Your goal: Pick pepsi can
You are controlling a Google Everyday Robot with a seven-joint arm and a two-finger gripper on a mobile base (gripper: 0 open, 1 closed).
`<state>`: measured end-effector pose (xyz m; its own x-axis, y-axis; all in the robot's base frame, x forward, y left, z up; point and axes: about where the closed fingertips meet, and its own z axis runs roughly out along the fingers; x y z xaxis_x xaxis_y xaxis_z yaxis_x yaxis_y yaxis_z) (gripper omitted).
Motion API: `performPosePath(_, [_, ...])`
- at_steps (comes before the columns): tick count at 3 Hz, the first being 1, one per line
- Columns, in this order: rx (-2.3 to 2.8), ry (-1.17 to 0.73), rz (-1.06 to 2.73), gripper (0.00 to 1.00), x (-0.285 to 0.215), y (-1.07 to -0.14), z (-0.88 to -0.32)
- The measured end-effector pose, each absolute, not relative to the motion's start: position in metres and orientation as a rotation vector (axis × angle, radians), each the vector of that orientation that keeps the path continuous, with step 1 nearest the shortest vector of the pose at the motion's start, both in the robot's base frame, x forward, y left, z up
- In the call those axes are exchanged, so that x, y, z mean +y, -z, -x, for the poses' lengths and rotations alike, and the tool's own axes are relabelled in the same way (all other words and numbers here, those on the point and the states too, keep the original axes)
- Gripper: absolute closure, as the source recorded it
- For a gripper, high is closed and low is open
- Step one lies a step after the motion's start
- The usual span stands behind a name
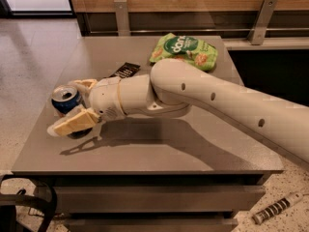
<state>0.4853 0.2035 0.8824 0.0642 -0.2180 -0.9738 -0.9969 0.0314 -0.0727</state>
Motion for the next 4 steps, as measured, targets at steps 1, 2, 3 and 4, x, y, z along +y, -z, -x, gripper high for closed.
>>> performPosePath(1, [1.329, -1.019, 1.374, 0.53, 0.2057, -0.8831, -0.4835])
performPosePath(2, [1.327, -1.021, 1.377, 0.76, 0.2072, -0.8836, -0.4822])
performPosePath(3, [1.324, -1.022, 1.381, 0.98, 0.2091, -0.8843, -0.4807])
performPosePath(4, [1.323, -1.022, 1.382, 1.0, 0.2096, -0.8844, -0.4802])
